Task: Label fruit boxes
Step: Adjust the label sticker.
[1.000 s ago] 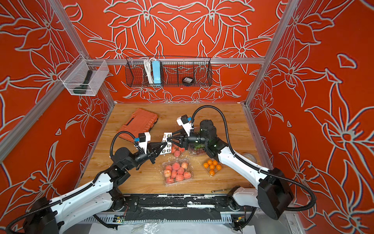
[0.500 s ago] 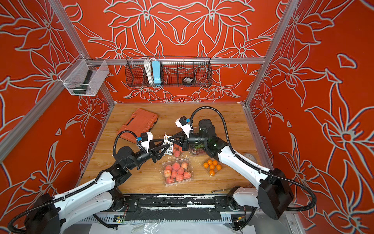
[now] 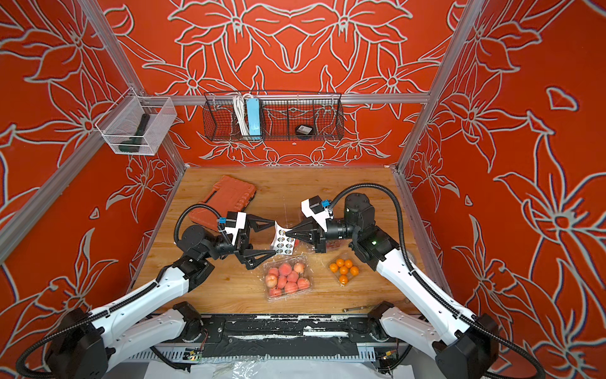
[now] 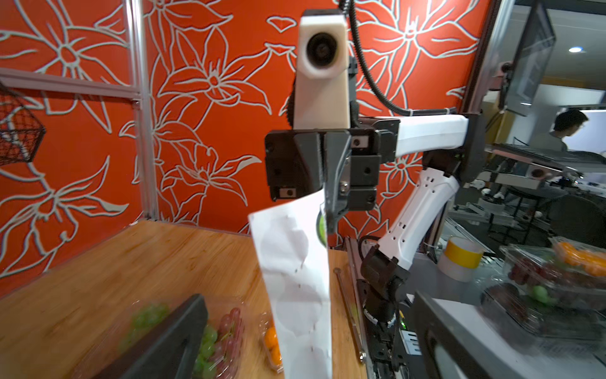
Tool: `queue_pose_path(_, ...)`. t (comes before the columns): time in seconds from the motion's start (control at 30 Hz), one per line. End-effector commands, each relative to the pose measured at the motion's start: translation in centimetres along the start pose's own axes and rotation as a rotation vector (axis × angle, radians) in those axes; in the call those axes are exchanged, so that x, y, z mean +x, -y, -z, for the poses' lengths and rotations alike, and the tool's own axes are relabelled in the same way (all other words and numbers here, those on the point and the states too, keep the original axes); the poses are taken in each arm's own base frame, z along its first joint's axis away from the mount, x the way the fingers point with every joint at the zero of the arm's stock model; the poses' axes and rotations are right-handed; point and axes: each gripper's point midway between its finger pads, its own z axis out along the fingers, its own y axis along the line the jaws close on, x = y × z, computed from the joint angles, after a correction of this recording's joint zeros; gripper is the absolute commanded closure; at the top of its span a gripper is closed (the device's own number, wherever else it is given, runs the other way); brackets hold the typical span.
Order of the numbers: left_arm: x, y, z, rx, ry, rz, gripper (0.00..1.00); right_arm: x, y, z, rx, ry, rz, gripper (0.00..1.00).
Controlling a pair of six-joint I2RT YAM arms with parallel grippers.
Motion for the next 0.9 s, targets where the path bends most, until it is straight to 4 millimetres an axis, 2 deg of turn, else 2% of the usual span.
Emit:
queue_pose_path(0.0,-0.9,0.8,-1.0,0.092,-0.006,-0.042,0.01,0.7,-0.7,0.0,-0.077,-0.01,-0.016,1.0)
queue_pose_path(0.1,-0.6,0.3,-1.6,0.109,-0.014,-0.021,0.03,0.8,-0.8,0.0,-0.079,-0.011,-0.018,1.0)
queue_pose_path(0.13,-0.6,0.4,-1.6,0.114,-0.011,-0.025,0.08,0.8,-0.8,0.0,-0.076,-0.01,-0.014,1.0)
queue_pose_path(0.23,-1.0,0.8,-1.2,0.109,0.01,-0.039,0.28,0.9,-0.7,0.1,-0.069,-0.01,-0.013,1.0)
queue_pose_path(0.37,-1.2,1.4,-0.7,0.107,0.016,-0.05,0.52,1.1,0.4,0.0,-0.027,-0.014,-0.027,1.0)
queue_pose_path(0.5,-0.7,0.6,-1.0,0.077,-0.001,-0.034,0.77,1.4,0.7,-0.1,-0.027,-0.019,-0.041,1.0)
queue_pose_path(0.67,-0.5,0.2,-1.1,0.072,0.0,-0.025,0.91,1.7,0.9,0.0,-0.007,-0.022,-0.04,1.0)
queue_pose_path(0.87,-0.3,-0.1,-1.2,0.06,-0.009,-0.015,1.0,1.7,1.2,0.0,0.005,-0.024,-0.043,1.0)
